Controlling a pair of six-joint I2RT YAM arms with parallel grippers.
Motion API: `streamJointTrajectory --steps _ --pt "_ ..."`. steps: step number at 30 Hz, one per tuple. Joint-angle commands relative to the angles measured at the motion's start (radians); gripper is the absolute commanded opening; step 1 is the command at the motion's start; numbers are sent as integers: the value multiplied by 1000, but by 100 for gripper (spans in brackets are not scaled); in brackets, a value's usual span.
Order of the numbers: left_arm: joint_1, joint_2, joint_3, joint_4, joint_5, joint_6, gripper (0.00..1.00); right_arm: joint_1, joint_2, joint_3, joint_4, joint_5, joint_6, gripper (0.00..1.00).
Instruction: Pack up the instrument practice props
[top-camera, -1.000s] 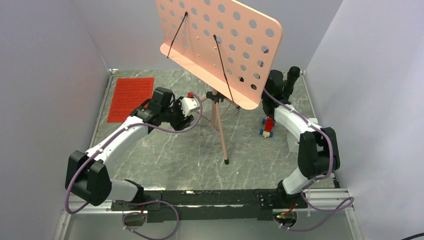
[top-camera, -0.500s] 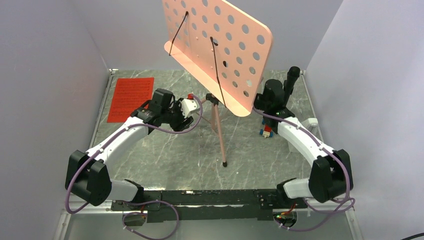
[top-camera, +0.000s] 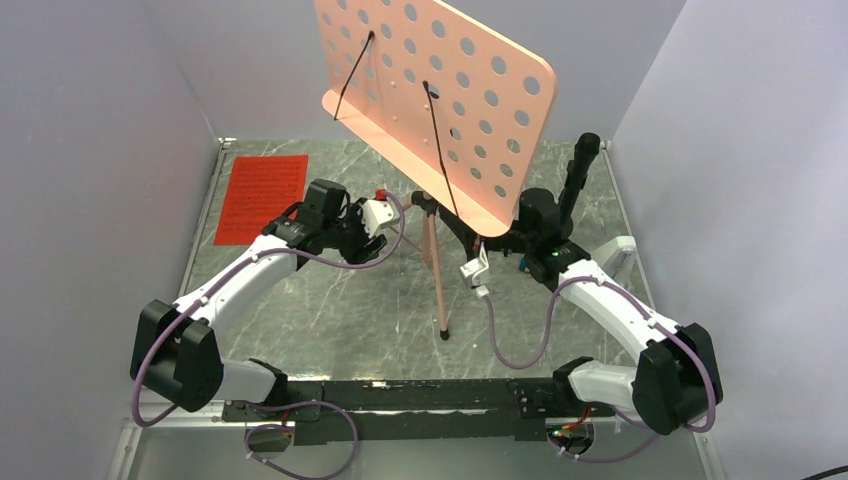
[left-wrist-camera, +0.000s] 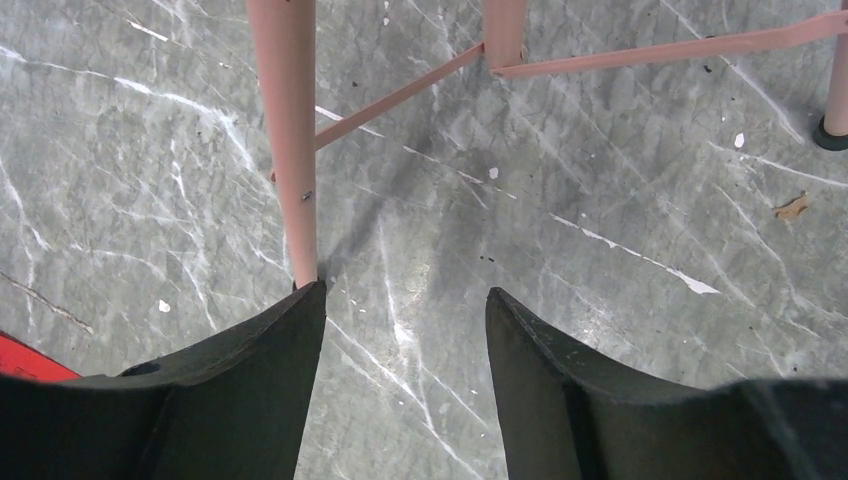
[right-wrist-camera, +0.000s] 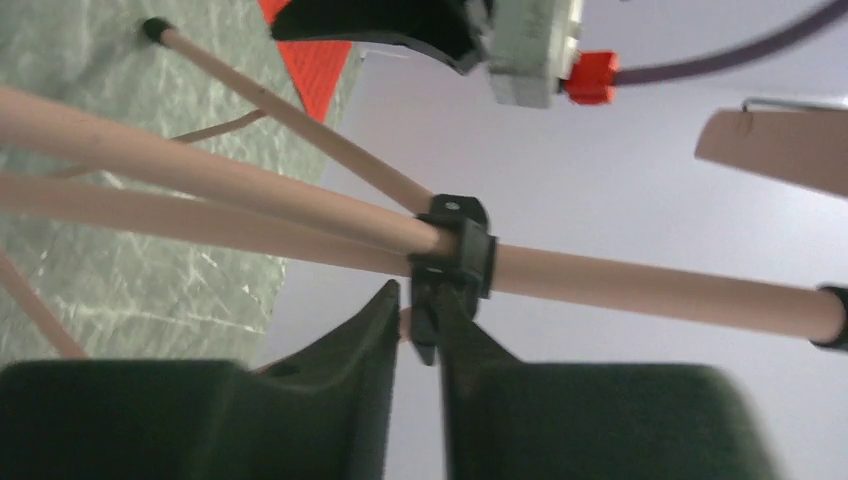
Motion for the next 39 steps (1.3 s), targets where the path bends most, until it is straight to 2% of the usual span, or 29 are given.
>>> streamJointTrajectory --steps 1,3,4,7,9,12,15,17,19,22,24,26,29,31,32,35,37,39 --pt "8 -39 -7 47 29 -20 65 6 2 -56 -365 25 -297 31" --pt "11 -44 -10 52 33 -24 65 4 -19 -89 -331 41 -279 49" --pt "13 -47 -14 54 35 -25 65 5 -42 -107 -313 50 -270 54" --pt "14 -53 -22 61 44 -31 65 4 -114 -160 -275 73 -195 63" --pt "15 -56 -28 69 54 -35 65 4 -173 -178 -269 93 -78 66" --pt "16 -60 -38 91 62 -49 65 4 -243 -177 -248 165 251 67" --pt "15 -66 -55 117 73 -67 66 -12 -267 -135 -201 300 721 69" --pt "15 -69 -68 135 81 -85 66 -57 -256 -83 -235 319 1003 69" --pt "15 -69 -76 142 88 -101 66 -108 -240 -60 -241 308 1262 68" --pt "17 -65 -80 149 98 -126 66 -189 -195 -72 -229 208 1591 64" --pt "16 -64 -80 158 103 -144 66 -246 -178 -123 -129 150 1864 62" --pt "16 -63 -78 164 109 -157 67 -294 -161 -157 -40 105 2035 65" --pt "15 -66 -83 165 109 -166 67 -306 -126 -114 -13 96 2129 74" --pt "16 -70 -89 167 104 -170 67 -309 -81 -72 24 50 2197 76" --pt "16 -72 -92 167 102 -171 67 -309 -57 -55 56 20 2229 74" --pt "15 -78 -97 163 100 -169 67 -282 12 0 164 -112 2274 58" --pt "16 -80 -96 157 98 -161 67 -255 43 62 100 -149 2184 56" --pt "15 -82 -94 152 93 -156 67 -248 69 98 105 -149 2164 60"
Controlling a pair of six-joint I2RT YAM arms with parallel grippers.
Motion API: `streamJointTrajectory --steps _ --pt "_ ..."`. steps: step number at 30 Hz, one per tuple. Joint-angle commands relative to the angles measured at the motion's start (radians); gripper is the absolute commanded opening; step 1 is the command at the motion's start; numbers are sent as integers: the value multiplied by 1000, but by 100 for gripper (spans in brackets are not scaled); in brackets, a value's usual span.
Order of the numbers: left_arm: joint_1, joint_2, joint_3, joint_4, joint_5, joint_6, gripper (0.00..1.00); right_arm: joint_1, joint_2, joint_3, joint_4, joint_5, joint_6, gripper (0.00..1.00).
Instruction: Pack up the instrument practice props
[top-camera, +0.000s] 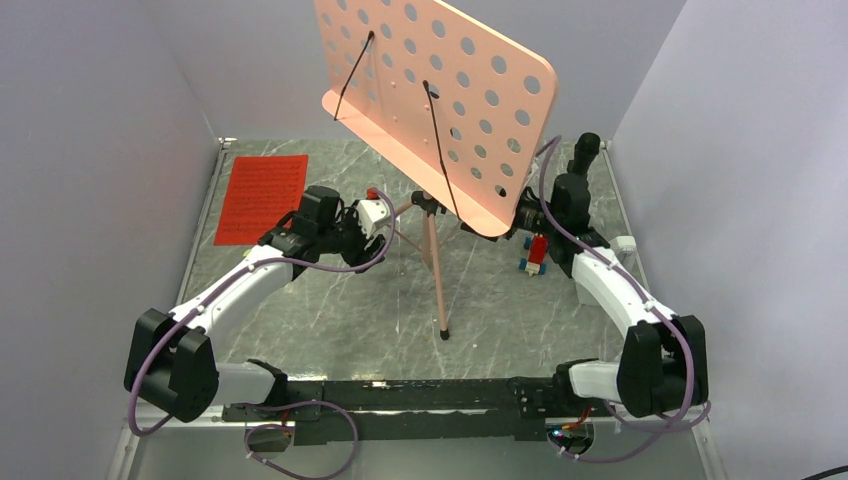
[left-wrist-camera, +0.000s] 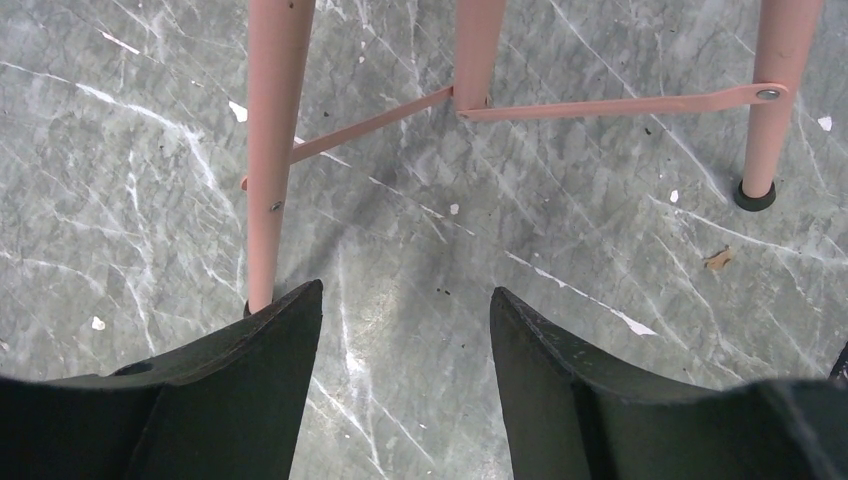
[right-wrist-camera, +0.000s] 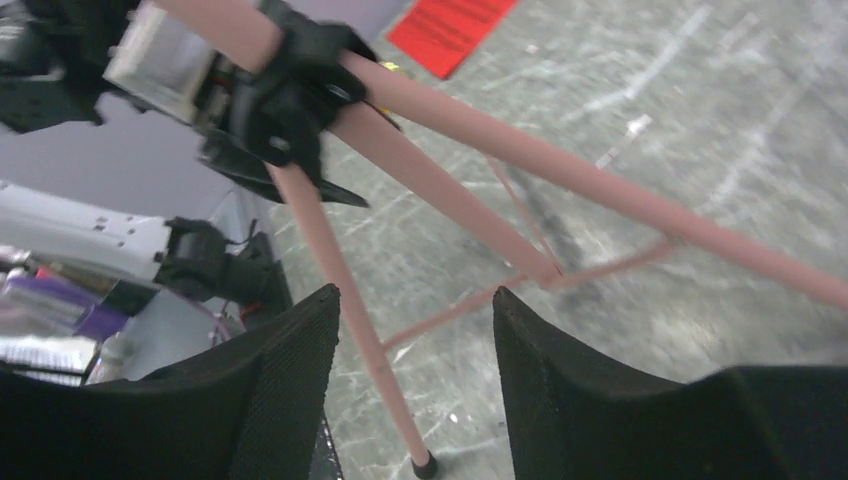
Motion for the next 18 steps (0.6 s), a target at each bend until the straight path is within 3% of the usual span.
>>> streamJointTrajectory --steps 1,5,18 --pt "3 -31 5 12 13 -1 67 25 41 107 107 -106 49 61" --pt "2 -34 4 10 7 3 67 34 91 138 213 -89 135 58" --pt "10 -25 6 18 0 2 68 110 195 269 194 -130 37 41"
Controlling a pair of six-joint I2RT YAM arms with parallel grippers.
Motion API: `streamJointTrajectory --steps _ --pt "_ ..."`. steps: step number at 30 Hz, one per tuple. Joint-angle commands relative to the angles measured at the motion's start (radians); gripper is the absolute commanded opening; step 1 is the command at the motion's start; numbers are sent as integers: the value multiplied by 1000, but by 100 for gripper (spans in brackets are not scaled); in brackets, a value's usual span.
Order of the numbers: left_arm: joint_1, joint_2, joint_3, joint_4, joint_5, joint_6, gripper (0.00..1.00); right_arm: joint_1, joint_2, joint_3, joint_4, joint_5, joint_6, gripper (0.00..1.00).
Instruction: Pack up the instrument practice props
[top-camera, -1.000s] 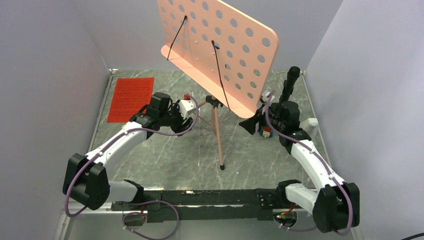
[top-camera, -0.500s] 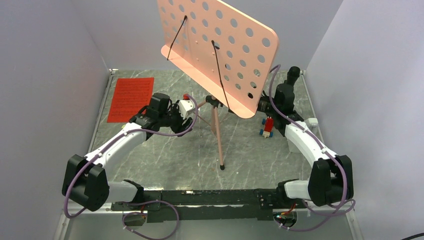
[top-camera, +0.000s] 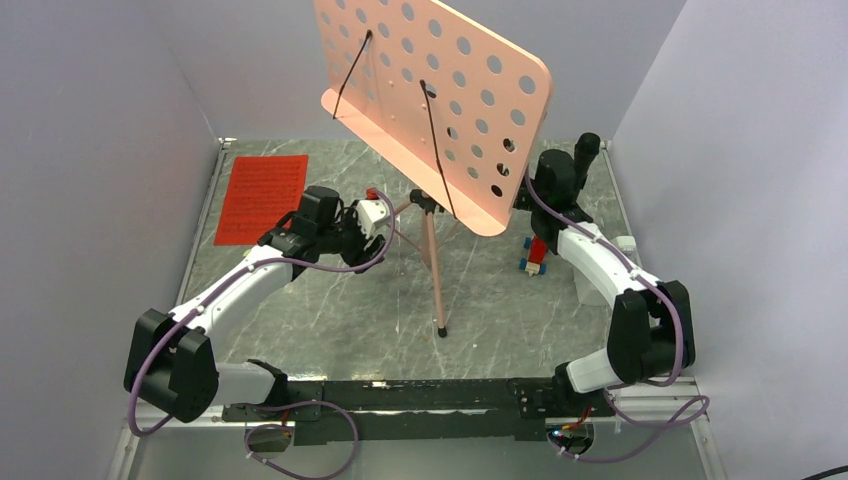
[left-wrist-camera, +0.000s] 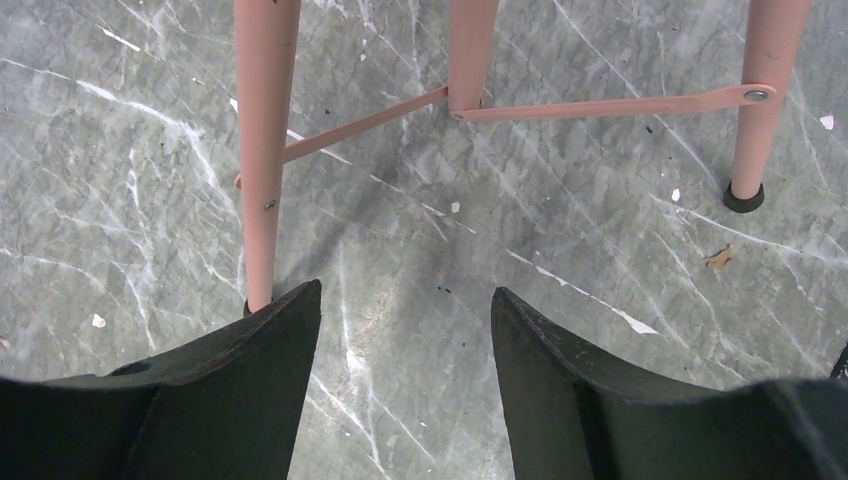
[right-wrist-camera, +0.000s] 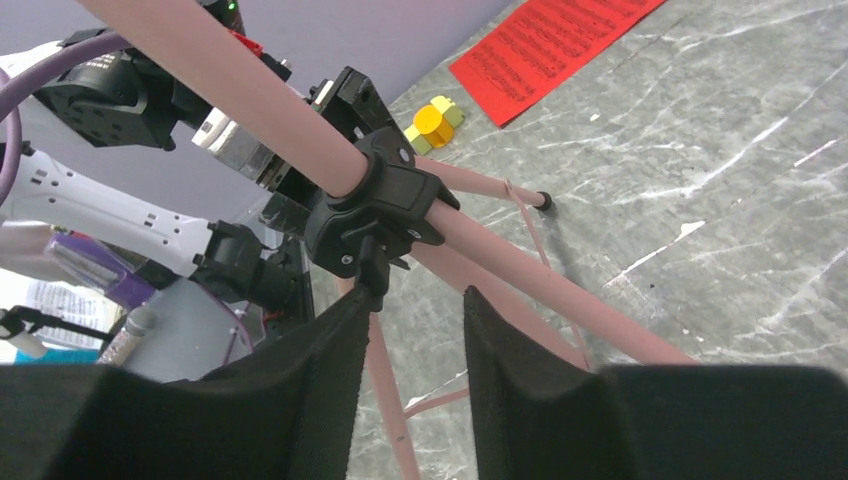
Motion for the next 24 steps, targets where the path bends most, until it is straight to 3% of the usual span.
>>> streamJointTrajectory --steps 1,5,13,17,23,24 --pt "8 -24 8 23 3 0 68 29 14 64 53 -41 -37 37" --pt "11 -24 9 20 3 0 68 39 21 67 44 -56 -67 32" --pt "14 -25 6 21 3 1 68 37 22 38 178 -120 32 41" --pt "15 -25 6 22 3 1 68 38 26 51 159 -107 17 44" --pt "15 -30 0 23 2 1 68 56 35 92 44 -86 -123 31" --pt "15 -30 0 22 2 1 68 60 35 99 28 -89 -154 24"
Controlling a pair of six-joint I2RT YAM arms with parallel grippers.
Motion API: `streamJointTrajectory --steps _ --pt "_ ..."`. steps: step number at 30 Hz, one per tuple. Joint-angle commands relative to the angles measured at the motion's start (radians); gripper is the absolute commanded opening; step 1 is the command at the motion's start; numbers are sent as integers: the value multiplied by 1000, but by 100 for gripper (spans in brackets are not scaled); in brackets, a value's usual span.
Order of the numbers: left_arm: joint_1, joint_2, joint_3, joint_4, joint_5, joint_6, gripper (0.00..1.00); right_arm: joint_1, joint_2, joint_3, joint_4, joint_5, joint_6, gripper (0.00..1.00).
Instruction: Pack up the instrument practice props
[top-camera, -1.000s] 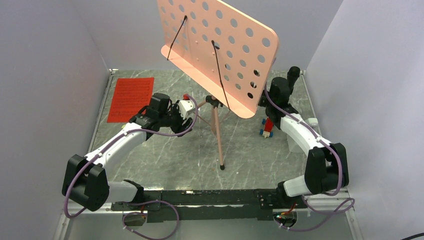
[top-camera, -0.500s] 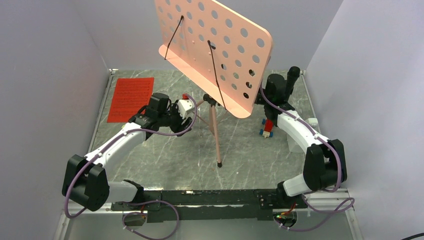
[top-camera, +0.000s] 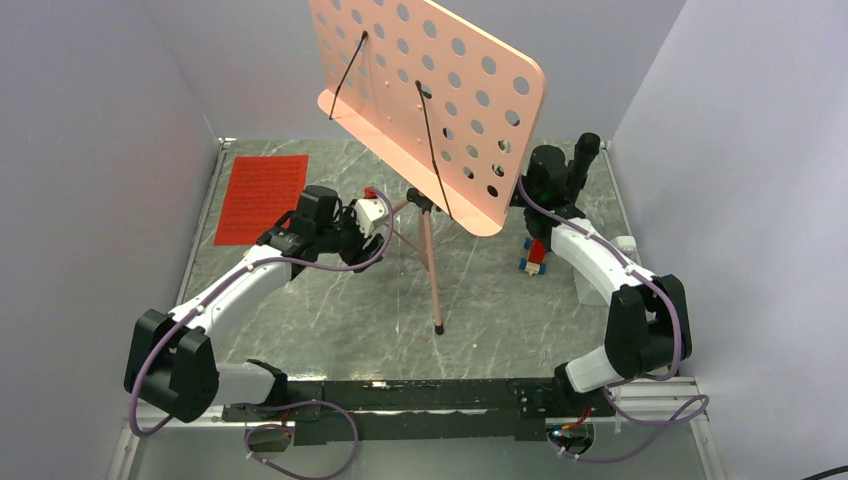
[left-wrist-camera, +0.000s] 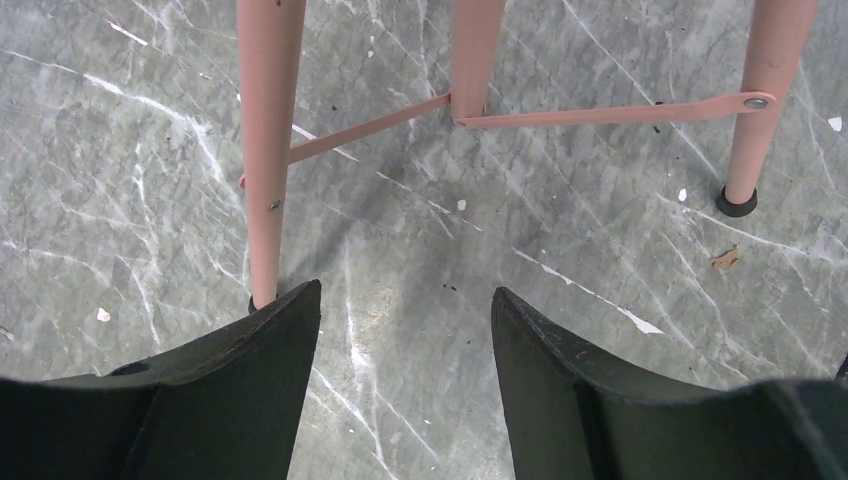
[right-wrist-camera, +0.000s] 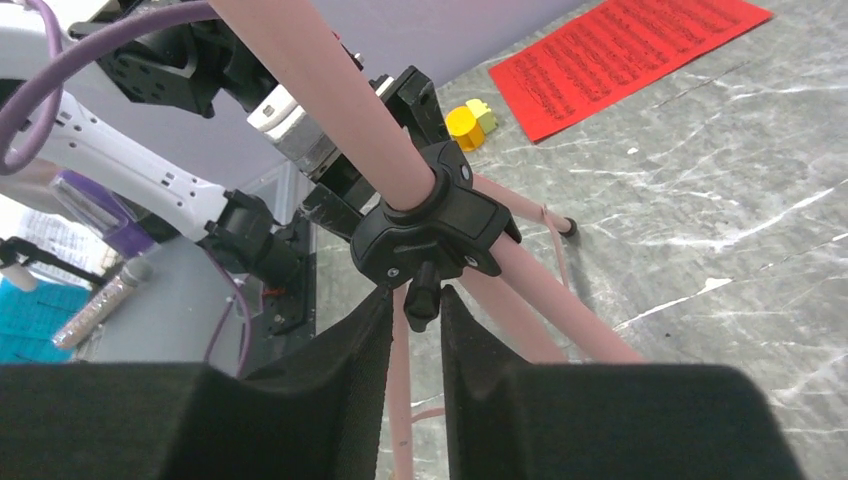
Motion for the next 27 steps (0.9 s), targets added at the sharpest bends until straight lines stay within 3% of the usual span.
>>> streamJointTrajectory --steps 1,3,8,15,20,25,26,27 --pt "6 -30 1 22 3 0 68 22 2 68 -67 -5 -160 16" --pt "5 -29 4 16 2 3 68 35 -8 84 -127 14 -258 9" --pt "5 -19 16 -1 -2 10 69 55 -26 91 -149 34 -409 4" --pt "5 -4 34 -20 -12 16 68 91 -125 -17 -203 111 -842 3" --pt "5 3 41 -32 -16 17 69 153 -219 -129 -237 163 -1380 3" --pt "7 3 40 -21 -16 13 69 210 -291 -234 -373 216 -2080 3" --pt "9 3 38 -17 -15 12 69 212 -296 -251 -385 221 -2179 8" --pt "11 3 36 -14 -11 10 69 213 -297 -249 -439 224 -2268 21"
